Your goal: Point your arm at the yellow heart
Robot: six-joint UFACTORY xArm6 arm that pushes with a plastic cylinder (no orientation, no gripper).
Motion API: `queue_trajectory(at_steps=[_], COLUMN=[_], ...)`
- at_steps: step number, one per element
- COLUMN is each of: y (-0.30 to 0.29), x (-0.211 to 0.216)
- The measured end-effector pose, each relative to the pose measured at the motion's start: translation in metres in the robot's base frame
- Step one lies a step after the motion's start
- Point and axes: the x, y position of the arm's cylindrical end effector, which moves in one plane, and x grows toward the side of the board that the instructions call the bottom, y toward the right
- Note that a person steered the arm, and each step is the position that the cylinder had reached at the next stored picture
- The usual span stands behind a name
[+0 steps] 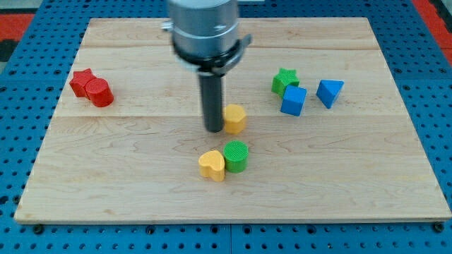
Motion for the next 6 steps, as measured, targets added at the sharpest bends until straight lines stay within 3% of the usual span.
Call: queue_trajectory(at_steps=[1, 2, 3, 4, 5, 6], y=[0.057, 0.065, 0.108, 0.020, -0.044, -0.007], x=[-0.017, -0.001, 0.071, 0.119, 0.097, 0.063])
